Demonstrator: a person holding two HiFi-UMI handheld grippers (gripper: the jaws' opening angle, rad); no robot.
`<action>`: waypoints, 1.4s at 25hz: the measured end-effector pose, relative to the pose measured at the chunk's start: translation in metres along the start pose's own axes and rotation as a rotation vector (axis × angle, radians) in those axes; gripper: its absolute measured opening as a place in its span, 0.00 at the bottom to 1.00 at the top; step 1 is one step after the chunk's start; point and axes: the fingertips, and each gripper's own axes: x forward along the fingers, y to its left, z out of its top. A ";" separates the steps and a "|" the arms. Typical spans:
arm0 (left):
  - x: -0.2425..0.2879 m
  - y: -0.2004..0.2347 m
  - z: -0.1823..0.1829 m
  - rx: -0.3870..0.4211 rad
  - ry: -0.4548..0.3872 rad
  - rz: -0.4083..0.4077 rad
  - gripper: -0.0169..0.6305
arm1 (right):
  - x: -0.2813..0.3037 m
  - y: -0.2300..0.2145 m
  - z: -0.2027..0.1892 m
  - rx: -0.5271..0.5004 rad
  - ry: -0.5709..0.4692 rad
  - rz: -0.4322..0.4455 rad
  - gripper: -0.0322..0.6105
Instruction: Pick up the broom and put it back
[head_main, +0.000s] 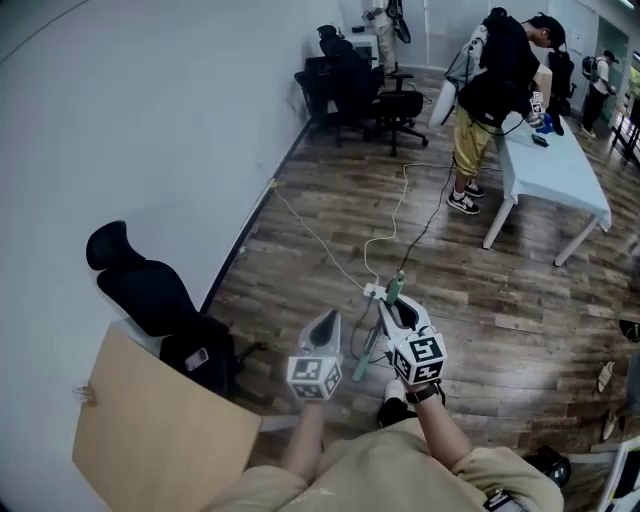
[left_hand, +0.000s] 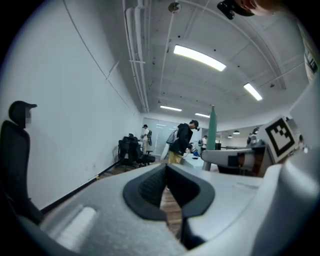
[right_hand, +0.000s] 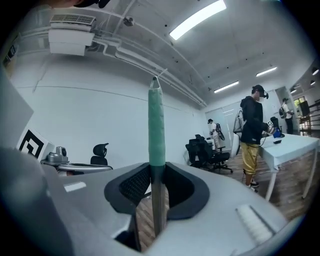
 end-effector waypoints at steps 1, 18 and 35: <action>0.014 0.007 0.008 0.011 -0.004 0.012 0.03 | 0.016 -0.008 0.008 0.001 -0.016 0.017 0.19; 0.246 0.189 0.057 -0.019 0.001 0.032 0.03 | 0.280 -0.116 0.042 -0.034 0.044 0.045 0.21; 0.357 0.451 0.098 -0.104 -0.010 0.060 0.03 | 0.551 -0.085 0.062 -0.054 0.100 0.072 0.19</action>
